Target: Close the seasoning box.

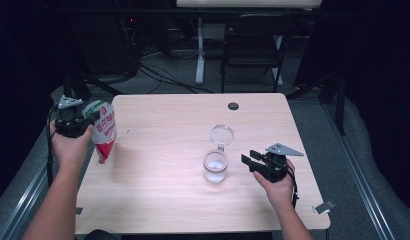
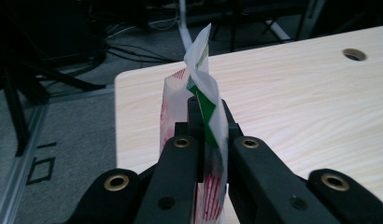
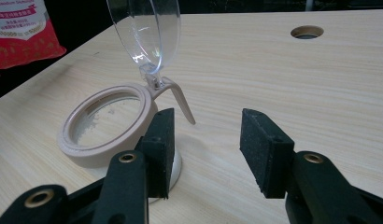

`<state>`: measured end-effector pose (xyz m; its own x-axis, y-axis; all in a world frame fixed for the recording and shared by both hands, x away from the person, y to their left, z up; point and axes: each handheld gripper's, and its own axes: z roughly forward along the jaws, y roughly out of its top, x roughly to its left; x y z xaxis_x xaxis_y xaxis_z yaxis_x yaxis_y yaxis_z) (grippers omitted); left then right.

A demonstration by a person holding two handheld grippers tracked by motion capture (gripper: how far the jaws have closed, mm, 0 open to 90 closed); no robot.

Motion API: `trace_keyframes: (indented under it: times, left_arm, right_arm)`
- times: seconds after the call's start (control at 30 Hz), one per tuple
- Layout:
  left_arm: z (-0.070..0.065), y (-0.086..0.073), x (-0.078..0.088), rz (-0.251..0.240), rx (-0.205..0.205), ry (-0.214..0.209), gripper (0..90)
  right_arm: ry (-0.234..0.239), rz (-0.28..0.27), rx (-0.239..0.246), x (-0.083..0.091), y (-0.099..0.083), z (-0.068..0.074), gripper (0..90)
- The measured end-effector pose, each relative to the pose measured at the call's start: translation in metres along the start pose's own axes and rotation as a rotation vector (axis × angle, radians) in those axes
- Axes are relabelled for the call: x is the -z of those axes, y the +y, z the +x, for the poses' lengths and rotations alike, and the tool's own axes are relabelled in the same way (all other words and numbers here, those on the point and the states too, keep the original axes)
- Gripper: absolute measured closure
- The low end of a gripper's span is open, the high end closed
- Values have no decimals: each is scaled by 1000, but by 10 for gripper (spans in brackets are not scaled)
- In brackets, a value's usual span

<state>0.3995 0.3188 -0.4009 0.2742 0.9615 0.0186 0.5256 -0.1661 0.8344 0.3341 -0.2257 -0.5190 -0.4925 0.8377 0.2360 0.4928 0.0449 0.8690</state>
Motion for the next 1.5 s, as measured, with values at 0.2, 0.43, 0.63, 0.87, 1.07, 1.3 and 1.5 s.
trace_keyframes:
  times: [0.2, 0.43, 0.63, 0.87, 1.07, 1.3, 1.5]
  left_arm:
    - [-17, 7, 1, 5, -28, -64, 900]
    - [-50, 14, -3, 22, -99, -160, 900]
    - [-82, 21, -4, 37, -182, -236, 900]
    - [-108, 26, -3, 44, -243, -309, 900]
    - [-132, 28, -5, 54, -285, -378, 900]
    - [-162, 25, -11, 78, -358, -420, 900]
    - [-178, 17, -10, 62, -382, -464, 900]
  right_arm:
    - [6, -10, -3, 0, 0, 1, 551]
    - [7, -8, -3, 1, 0, 0, 550]
    - [22, -7, -2, 0, 0, -1, 545]
    - [24, 0, 8, 1, 0, -1, 563]
    - [27, 6, 9, 2, 1, -2, 588]
    - [28, 7, 10, 2, 1, -2, 601]
    - [36, 11, 7, 3, 1, -2, 641]
